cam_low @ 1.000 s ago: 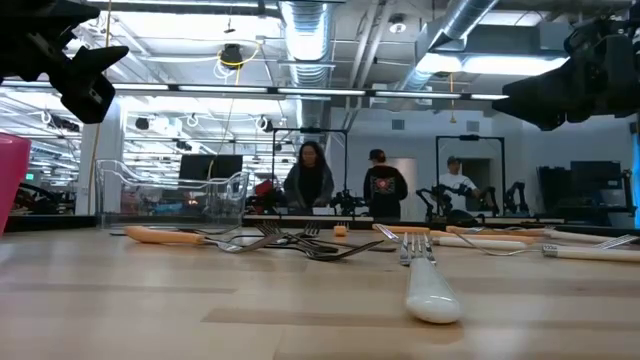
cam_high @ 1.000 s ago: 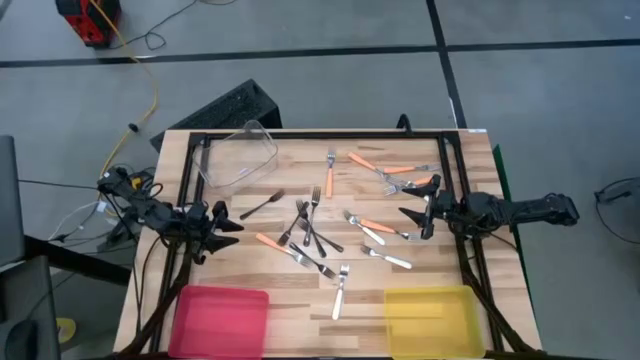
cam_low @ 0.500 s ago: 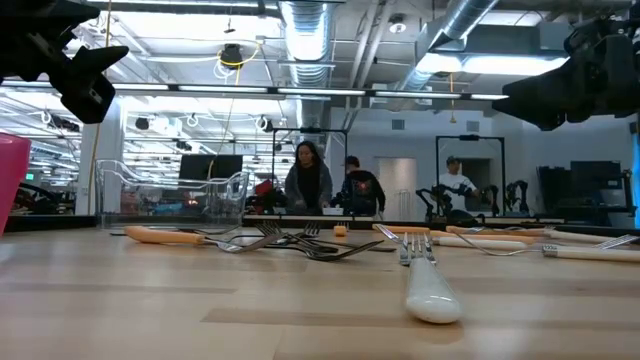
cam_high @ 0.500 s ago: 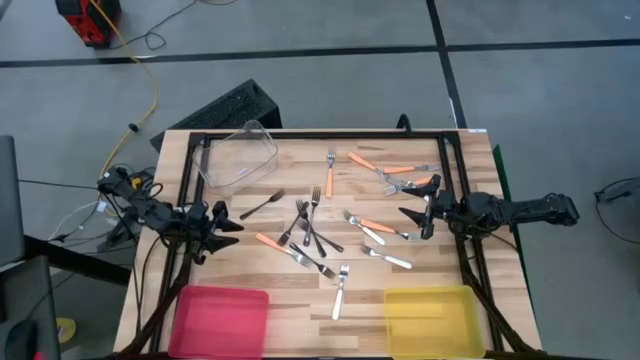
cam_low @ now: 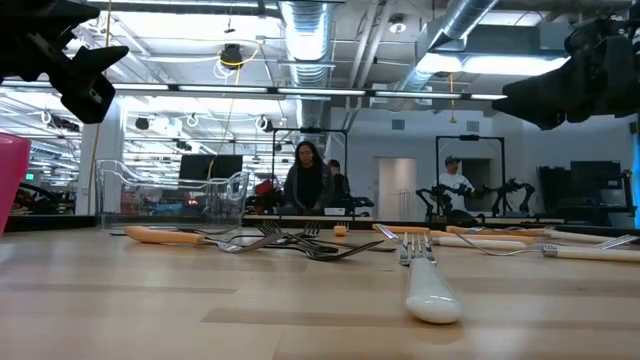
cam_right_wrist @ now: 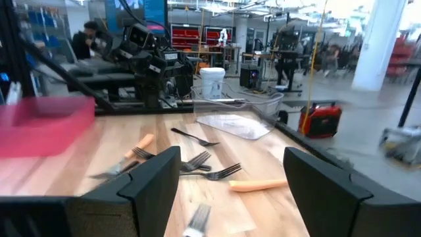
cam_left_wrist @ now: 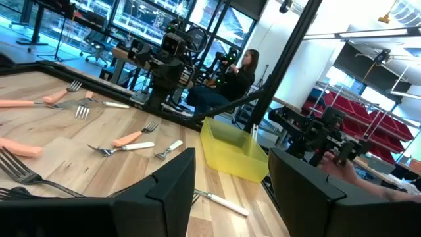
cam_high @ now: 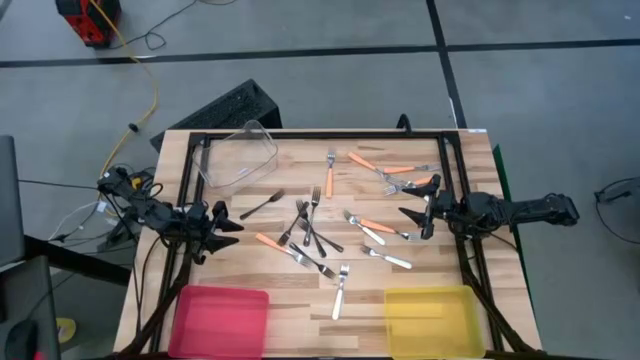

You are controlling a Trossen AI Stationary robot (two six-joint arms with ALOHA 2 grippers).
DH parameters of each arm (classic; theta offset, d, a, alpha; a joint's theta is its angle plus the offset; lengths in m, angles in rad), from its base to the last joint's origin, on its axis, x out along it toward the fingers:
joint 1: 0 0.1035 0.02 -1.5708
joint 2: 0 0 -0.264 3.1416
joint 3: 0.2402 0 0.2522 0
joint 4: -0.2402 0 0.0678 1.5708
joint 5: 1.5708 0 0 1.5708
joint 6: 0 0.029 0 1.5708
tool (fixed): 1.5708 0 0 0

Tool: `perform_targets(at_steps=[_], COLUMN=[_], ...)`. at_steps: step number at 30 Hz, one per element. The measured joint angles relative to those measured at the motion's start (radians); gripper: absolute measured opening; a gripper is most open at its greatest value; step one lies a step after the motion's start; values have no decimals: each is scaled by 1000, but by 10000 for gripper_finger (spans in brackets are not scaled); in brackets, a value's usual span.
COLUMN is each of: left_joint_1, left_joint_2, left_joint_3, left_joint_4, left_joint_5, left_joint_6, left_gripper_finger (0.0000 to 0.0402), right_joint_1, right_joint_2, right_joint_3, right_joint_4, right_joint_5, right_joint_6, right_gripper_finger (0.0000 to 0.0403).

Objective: Sort silverware by color (type)
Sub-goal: Put the white fork into the transparent bin

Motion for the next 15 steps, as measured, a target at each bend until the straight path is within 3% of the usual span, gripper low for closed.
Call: perform_targets(at_steps=[6, 9, 15], left_joint_1=[0, 0, 0], left_joint_2=[0, 0, 0], left_joint_3=[0, 0, 0], left_joint_4=[4, 5, 4], left_joint_5=[-139, -204, -392], left_joint_6=[70, 70, 71], left_gripper_finger=[178, 178, 178], right_joint_1=[-13, -13, -2], right_joint_2=[0, 0, 0], right_joint_3=[0, 0, 0], right_joint_4=[0, 2, 22], right_joint_5=[0, -1, -26], right_joint_6=[-231, -260, 171], right_gripper_finger=[297, 297, 297])
